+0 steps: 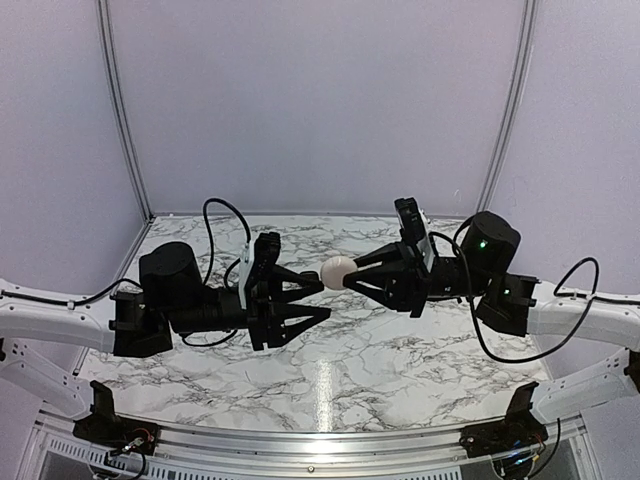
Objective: Insert the wireless bluetooth earbuds into the charging case
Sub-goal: Pass from the right arm to the left, then pass from the left arm to the right
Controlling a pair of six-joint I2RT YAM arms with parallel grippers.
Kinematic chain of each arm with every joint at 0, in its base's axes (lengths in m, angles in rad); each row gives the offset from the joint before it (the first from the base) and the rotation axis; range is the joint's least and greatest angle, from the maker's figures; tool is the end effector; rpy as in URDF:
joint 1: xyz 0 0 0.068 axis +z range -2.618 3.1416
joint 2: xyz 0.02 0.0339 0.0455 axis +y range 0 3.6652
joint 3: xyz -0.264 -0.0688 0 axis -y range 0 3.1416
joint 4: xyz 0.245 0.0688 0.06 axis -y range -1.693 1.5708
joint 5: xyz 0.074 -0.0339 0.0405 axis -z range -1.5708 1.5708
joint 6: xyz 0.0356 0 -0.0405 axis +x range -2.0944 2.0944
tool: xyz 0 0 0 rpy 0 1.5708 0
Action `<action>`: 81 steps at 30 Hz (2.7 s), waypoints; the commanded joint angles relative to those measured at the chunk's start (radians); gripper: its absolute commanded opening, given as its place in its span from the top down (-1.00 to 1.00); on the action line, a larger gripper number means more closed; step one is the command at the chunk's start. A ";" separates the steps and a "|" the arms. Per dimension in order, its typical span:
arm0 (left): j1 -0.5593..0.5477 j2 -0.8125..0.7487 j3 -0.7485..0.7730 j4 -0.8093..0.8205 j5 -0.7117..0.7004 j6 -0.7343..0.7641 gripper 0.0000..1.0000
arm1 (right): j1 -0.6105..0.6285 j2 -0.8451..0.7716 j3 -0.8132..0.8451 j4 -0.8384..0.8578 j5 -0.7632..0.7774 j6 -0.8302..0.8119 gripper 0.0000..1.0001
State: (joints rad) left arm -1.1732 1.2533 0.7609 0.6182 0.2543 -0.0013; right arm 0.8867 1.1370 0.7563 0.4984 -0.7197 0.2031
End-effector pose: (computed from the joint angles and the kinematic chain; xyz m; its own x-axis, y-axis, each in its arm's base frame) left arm 0.1038 -0.2703 0.3150 0.0473 -0.1159 -0.9921 0.9890 0.1445 0.0303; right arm 0.1454 0.2154 0.3296 -0.1283 0.0827 -0.9883 -0.9910 -0.0498 0.1245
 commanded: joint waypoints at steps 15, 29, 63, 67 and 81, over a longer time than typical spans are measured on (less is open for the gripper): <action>0.004 0.067 0.055 0.193 0.059 -0.088 0.34 | 0.024 0.030 0.007 0.052 -0.027 -0.019 0.99; 0.009 0.073 0.033 0.244 0.063 -0.098 0.70 | 0.023 0.010 -0.004 0.021 -0.018 -0.031 0.87; 0.033 0.177 0.335 -0.724 0.199 0.227 1.00 | 0.144 0.003 0.204 -0.825 0.189 -0.382 0.12; 0.039 0.176 0.342 -0.729 0.209 0.225 1.00 | 0.152 0.016 0.209 -0.837 0.196 -0.384 0.27; 0.043 0.179 0.345 -0.731 0.216 0.218 1.00 | 0.153 0.046 0.225 -0.848 0.220 -0.380 0.39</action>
State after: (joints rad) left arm -1.1358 1.4345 1.0729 -0.0967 0.4465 0.2245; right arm 1.0340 1.1683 0.9291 -0.3431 -0.5110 -0.1699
